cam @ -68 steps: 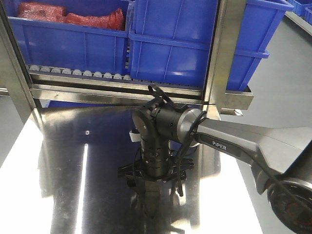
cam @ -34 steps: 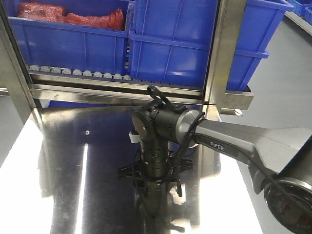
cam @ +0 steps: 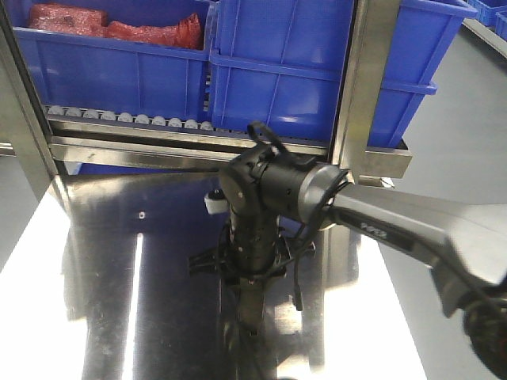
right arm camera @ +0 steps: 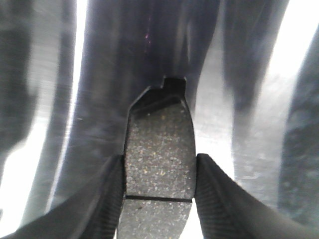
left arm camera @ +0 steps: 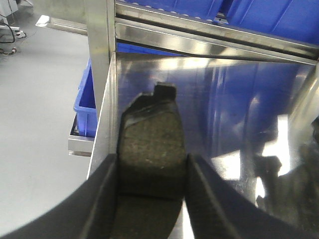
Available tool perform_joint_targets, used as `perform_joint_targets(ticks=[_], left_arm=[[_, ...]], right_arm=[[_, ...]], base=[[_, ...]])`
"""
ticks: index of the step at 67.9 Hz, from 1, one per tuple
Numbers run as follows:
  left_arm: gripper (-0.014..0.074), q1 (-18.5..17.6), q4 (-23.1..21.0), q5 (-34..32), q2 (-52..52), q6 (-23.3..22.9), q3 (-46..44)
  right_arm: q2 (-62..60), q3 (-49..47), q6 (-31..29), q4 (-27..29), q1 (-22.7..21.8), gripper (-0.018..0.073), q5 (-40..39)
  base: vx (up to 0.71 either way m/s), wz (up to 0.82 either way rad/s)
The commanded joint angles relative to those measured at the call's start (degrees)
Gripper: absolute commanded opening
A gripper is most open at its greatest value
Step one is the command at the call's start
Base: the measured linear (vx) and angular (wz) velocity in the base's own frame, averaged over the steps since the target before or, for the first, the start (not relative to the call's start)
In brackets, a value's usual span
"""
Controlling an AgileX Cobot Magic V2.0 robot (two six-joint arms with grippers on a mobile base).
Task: Move and align brake pads A on conveyor
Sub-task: 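Close the right gripper on the brake pad and lift it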
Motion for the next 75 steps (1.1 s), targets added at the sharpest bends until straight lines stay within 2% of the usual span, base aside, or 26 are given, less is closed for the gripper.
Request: perform_joint_targets(ticks=[1, 11, 20, 26, 58, 66, 75], left_arm=[[-0.0006, 0.03, 0.59, -5.03, 0.7, -0.07, -1.18], [-0.0006, 0.03, 0.59, -5.03, 0.7, -0.07, -1.18], [-0.0006, 0.03, 0.64, -5.03, 0.7, -0.07, -1.19], [-0.0006, 0.03, 0.64, -5.03, 0.7, -0.07, -1.19], [-0.0006, 0.03, 0.64, -5.03, 0.7, -0.07, -1.19], [-0.0006, 0.03, 0.64, -5.03, 0.7, -0.07, -1.19], [-0.0006, 0.03, 0.64, -5.03, 0.7, -0.07, -1.19]], right_arm=[[-6.26, -1.3, -2.66, -1.33, -0.39, -0.0011, -2.68], [-10.74, -1.3, -4.71, -1.81, -2.02, -0.0011, -4.98], [-14.01, -1.3, -5.58, -2.17, -5.21, -0.0011, -5.13], [-15.89, -1.3, -8.41, -2.17, -7.58, -0.0011, -4.92], [-23.97, -1.05, -19.96, -2.11, -24.44, -0.0008, -0.5], [-28.34, 3.18, -21.59, -1.55, -28.56, -0.0008, -2.55], [-35.43, 13.09, -21.72, -0.52, -32.44, -0.0007, -7.27]], base=[[0.0, 0.0], [0.0, 0.0], [0.0, 0.0], [0.0, 0.0], [0.0, 0.0], [0.0, 0.0], [0.0, 0.0]])
